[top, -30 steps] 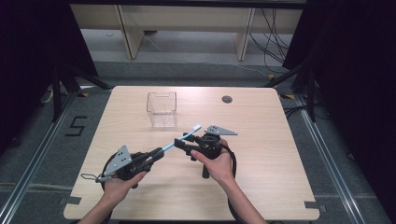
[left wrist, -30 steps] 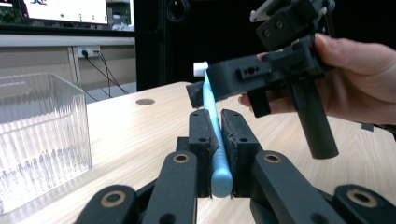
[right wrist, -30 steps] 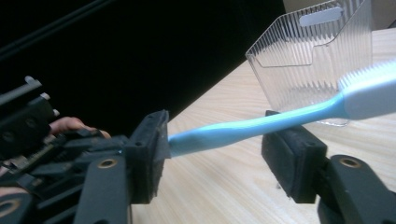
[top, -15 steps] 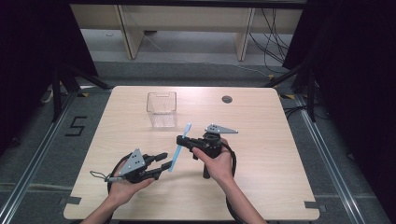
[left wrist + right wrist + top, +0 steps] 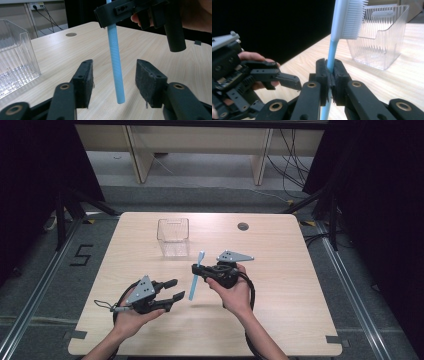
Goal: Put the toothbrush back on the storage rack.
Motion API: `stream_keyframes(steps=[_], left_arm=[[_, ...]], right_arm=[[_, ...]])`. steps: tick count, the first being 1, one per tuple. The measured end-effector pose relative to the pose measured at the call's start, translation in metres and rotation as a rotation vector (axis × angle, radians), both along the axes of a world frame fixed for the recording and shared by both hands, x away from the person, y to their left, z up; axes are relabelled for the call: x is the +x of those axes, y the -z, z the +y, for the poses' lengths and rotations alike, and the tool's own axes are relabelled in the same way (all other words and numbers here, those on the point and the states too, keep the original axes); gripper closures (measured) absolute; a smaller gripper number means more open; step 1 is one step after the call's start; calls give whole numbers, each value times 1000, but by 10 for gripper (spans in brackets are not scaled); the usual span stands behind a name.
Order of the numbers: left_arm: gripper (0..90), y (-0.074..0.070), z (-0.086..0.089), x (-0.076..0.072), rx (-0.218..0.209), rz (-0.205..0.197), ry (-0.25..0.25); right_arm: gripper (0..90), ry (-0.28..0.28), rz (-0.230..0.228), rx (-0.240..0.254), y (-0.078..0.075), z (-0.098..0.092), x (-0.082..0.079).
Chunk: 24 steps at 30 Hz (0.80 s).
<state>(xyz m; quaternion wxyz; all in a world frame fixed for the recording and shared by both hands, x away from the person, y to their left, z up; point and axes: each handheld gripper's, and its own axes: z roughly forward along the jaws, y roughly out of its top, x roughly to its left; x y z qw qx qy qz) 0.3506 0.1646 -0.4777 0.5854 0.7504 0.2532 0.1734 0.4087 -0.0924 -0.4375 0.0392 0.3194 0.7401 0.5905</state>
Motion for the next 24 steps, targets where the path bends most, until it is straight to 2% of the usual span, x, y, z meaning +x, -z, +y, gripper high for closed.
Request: stream_keyframes(steps=[4,5,6,8,13,14,16,17,19,20,21,24], left_arm=[[428,-7,-5,3,22,-4,-6],[437,-9,-7,3,21,-9,-10],[447,-11,-8,4,33,-13,-12],[472,-15,-12,5,36,-23,-19],[528,-21,-20,11,70,-39,-44],[532,-22,-21,12,74,-36,-45],[541,-21,-25,13,80,-34,-45],[543,-21,-27,14,85,-33,-49],[552,-20,-28,16,95,-35,-62],[561,-20,-29,17,93,-38,-68],[569,-20,-30,18,93,-39,-75],[586,-20,-32,20,94,-38,-85]], right_arm=[[856,14,-31,-33,-4,4,-2],[856,22,-21,-33,-6,5,-4],[856,13,-46,-42,-6,6,-3],[857,20,-48,-48,-8,8,-4],[856,34,-95,-70,-10,14,-6],[856,44,-86,-73,-11,15,-7],[857,50,-96,-74,-11,17,-7],[857,59,-75,-69,-12,18,-9],[857,52,-110,-75,-11,19,-7],[856,63,-94,-78,-12,20,-9],[857,57,-108,-76,-11,21,-8],[856,60,-111,-87,-11,22,-9]])
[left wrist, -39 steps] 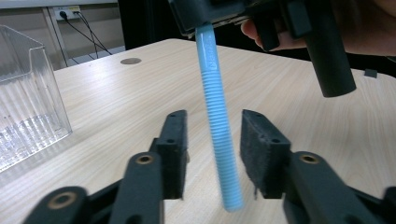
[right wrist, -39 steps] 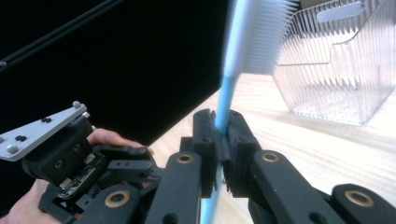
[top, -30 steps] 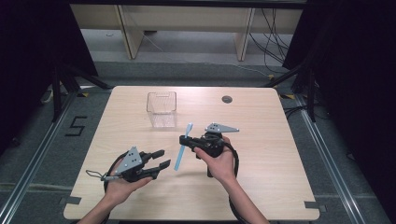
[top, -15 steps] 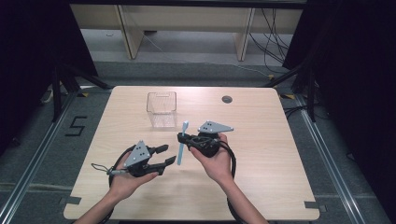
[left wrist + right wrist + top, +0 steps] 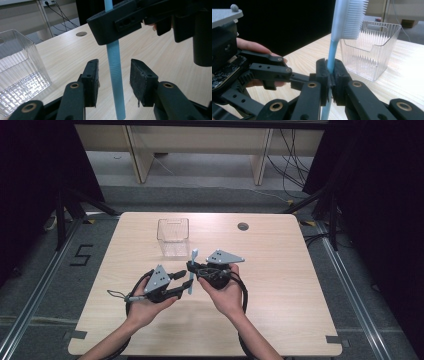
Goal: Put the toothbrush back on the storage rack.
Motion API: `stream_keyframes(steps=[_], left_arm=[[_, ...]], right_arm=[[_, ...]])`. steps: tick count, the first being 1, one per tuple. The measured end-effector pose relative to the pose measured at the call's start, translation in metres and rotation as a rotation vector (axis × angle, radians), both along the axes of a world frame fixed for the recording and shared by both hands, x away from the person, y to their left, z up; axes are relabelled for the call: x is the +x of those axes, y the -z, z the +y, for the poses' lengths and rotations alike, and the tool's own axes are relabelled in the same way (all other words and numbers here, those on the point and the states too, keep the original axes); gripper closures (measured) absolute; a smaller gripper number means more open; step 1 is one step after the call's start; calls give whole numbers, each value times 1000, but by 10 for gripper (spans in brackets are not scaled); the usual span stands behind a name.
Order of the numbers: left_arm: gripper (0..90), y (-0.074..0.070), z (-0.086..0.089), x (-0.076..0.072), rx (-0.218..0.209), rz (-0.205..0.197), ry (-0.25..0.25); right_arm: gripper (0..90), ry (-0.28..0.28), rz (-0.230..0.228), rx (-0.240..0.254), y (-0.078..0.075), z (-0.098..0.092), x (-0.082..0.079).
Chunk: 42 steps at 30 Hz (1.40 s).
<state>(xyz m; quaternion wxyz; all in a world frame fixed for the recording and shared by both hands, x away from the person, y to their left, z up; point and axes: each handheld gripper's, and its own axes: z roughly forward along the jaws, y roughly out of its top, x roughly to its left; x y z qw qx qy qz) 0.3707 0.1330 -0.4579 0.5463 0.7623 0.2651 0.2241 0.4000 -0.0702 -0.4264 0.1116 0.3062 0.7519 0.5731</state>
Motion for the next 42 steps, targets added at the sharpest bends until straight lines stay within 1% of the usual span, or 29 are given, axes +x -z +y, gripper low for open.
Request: stream_keyframes(steps=[6,7,8,9,10,11,15,16,17,18,19,20,21,22,25,26,27,28,29,30,31,32,34,35,38,39,40,41,42], left_arm=[[634,1,-3,4,2,3,-1],[645,2,-4,5,-7,2,2],[661,2,-4,5,1,7,-1],[676,2,-5,5,1,7,-1],[701,2,-5,5,1,7,-2],[701,2,-5,6,1,6,-3],[744,2,-5,6,-5,11,-4],[751,2,-5,6,-6,13,-6],[758,2,-4,7,-10,21,-10],[768,2,-3,8,-14,28,-13],[776,2,-3,8,-23,35,-17],[778,2,-2,9,-27,46,-14],[779,2,-2,9,-32,48,-15],[780,2,-2,8,-33,48,-17],[783,2,-2,8,-51,56,-24],[783,2,-1,9,-57,59,-25],[783,2,-1,10,-71,58,-24],[783,2,1,10,-67,63,-29],[783,1,2,11,-75,66,-35],[783,1,5,12,-78,66,-42],[783,1,7,13,-83,67,-48],[783,1,9,14,-90,66,-54],[783,1,13,16,-104,57,-60],[783,0,14,16,-97,54,-69],[783,-2,19,17,-105,39,-80],[783,-3,20,17,-102,34,-83],[782,-4,21,17,-109,30,-85],[783,-4,23,18,-105,26,-88],[782,-5,24,18,-105,23,-89]], right_arm=[[856,1,-5,-12,0,3,-1],[856,-7,-13,-13,0,3,0],[856,3,3,-5,0,4,-2],[856,-7,-18,-12,0,4,0],[857,-7,-11,-11,0,4,-1],[857,-7,-11,-11,0,4,-1],[856,-10,-22,-21,0,7,-1],[855,-16,-33,-26,0,8,-1],[855,-6,-34,-40,-1,7,-1],[855,5,-10,-35,-1,8,-3],[855,-8,-34,-45,-1,8,-1],[853,-11,-35,-42,-1,8,-1],[850,-18,-24,-41,-1,9,-1],[843,-19,-26,-42,-1,9,-1],[768,-21,-27,-40,-1,10,-1],[734,-13,-44,-40,-1,10,0],[694,-12,-29,-35,0,11,-1],[655,-9,-45,-32,0,10,-1],[629,-4,-45,-26,0,9,-2],[601,0,-57,-23,0,7,-2],[576,7,-53,-10,0,5,-3],[556,11,-63,1,0,2,-3],[527,13,-60,10,0,-3,-5],[515,11,-79,5,0,-6,-6],[504,26,-57,5,1,-13,-11],[503,18,-68,1,2,-15,-10],[502,27,-66,1,2,-18,-12],[504,35,-76,-12,2,-21,-12],[505,41,-62,-5,3,-24,-14]])
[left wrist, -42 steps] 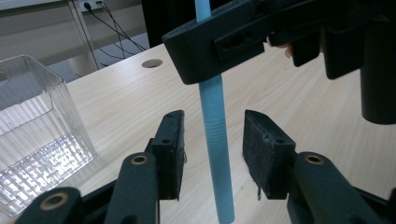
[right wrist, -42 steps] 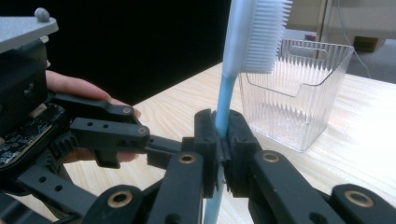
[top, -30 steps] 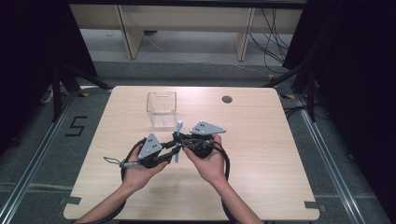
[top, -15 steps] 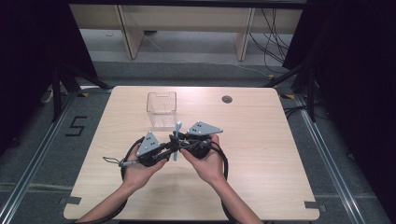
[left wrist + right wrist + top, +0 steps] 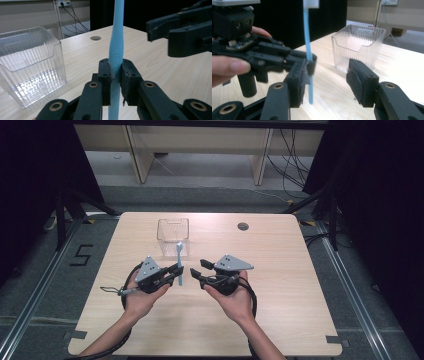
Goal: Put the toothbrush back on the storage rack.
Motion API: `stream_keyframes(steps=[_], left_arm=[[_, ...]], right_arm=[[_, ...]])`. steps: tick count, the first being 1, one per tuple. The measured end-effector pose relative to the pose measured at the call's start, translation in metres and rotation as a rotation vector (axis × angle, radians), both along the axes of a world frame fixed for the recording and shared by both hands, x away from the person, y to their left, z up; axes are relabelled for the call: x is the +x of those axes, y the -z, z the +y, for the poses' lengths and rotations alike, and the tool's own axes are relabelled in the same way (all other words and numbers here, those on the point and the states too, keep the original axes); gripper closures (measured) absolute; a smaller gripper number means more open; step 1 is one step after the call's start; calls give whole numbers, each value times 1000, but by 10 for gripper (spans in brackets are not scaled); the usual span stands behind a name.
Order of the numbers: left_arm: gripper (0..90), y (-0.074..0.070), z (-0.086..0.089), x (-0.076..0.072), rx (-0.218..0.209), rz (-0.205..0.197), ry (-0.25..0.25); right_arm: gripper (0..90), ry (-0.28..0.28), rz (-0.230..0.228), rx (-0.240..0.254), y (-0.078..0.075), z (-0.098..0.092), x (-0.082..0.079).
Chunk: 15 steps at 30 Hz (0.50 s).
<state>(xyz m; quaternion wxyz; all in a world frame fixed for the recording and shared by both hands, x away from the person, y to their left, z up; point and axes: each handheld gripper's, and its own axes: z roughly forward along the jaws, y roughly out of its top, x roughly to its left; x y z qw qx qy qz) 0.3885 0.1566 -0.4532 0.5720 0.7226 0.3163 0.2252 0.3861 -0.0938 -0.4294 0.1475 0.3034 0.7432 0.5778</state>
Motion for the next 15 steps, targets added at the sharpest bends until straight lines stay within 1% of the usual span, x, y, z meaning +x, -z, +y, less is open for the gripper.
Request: stream_keyframes(steps=[1,2,3,5,6,7,8,9,10,11,12,13,14,15], left_arm=[[783,0,1,0,2,-4,-3],[783,-1,2,1,2,-5,-6],[783,-1,3,1,1,-7,-8],[783,-2,6,2,0,-15,-15],[782,-3,7,2,-8,-19,-17],[782,-4,8,3,-4,-21,-22],[782,-4,10,4,-5,-26,-25],[782,-5,11,4,-7,-29,-28],[783,-6,12,5,-7,-35,-31],[783,-8,14,6,-8,-37,-36],[782,-8,15,7,-10,-40,-39],[782,-9,16,8,-13,-42,-42],[782,-10,18,9,-13,-46,-47],[782,-12,20,10,-20,-52,-49]], right_arm=[[505,-5,2,2,0,-2,0],[505,10,-14,-8,1,-5,-1],[506,4,-7,1,1,-7,-1],[501,18,-12,0,3,-11,-3],[499,32,-4,-9,3,-14,-4],[499,31,-2,2,4,-15,-4],[499,36,-7,-5,5,-17,-5],[497,40,0,-2,5,-20,-6],[496,43,-19,-13,6,-22,-6],[490,56,-4,-13,6,-24,-7],[475,61,-19,-10,8,-27,-7],[474,74,-7,-3,9,-28,-8],[474,81,-8,-1,9,-30,-9],[475,80,-27,-13,10,-32,-8]])
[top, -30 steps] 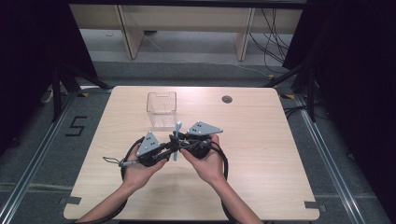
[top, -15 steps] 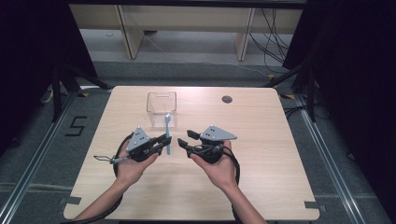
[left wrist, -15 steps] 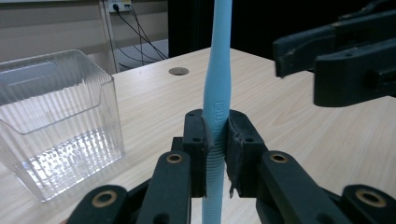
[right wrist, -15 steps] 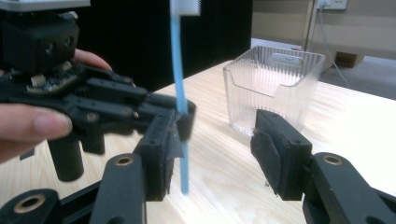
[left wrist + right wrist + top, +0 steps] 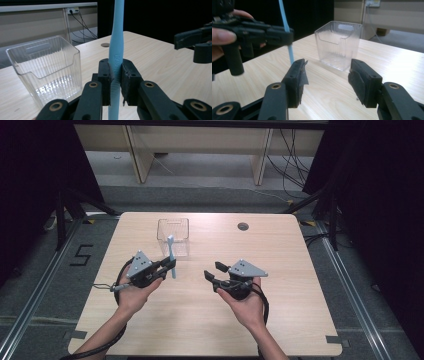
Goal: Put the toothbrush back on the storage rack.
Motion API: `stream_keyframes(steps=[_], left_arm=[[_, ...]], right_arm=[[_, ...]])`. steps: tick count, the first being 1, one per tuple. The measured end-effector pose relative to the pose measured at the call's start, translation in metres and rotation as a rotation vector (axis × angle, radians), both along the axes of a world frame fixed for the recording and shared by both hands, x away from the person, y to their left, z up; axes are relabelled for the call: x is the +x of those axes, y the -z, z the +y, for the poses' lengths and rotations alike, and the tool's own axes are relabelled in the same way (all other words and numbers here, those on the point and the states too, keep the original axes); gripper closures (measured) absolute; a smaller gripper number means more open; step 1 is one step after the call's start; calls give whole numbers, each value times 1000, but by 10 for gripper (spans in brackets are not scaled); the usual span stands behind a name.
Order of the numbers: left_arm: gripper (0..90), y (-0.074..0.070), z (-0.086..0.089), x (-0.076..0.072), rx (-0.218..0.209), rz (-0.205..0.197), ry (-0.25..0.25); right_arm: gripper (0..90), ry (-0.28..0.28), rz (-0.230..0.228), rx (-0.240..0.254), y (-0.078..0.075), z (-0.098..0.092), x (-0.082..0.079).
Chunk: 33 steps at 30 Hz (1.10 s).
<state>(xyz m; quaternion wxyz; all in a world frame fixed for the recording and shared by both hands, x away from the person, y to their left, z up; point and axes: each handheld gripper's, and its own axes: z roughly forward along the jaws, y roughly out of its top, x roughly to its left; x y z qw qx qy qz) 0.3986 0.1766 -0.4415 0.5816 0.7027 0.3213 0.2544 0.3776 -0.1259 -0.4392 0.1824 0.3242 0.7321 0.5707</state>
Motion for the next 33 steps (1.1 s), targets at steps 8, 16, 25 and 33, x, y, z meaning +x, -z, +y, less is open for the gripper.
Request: stream_keyframes(steps=[8,16,25,33], left_arm=[[783,-8,12,9,-13,-20,-37],[782,-12,19,18,3,-47,-53],[782,-16,23,27,-3,-56,-65],[782,-22,23,34,-11,-64,-78]], right_arm=[[473,45,2,11,8,-17,-4],[470,100,-9,25,16,-36,-9],[449,163,23,28,28,-49,-15],[434,178,27,28,37,-54,-16]])
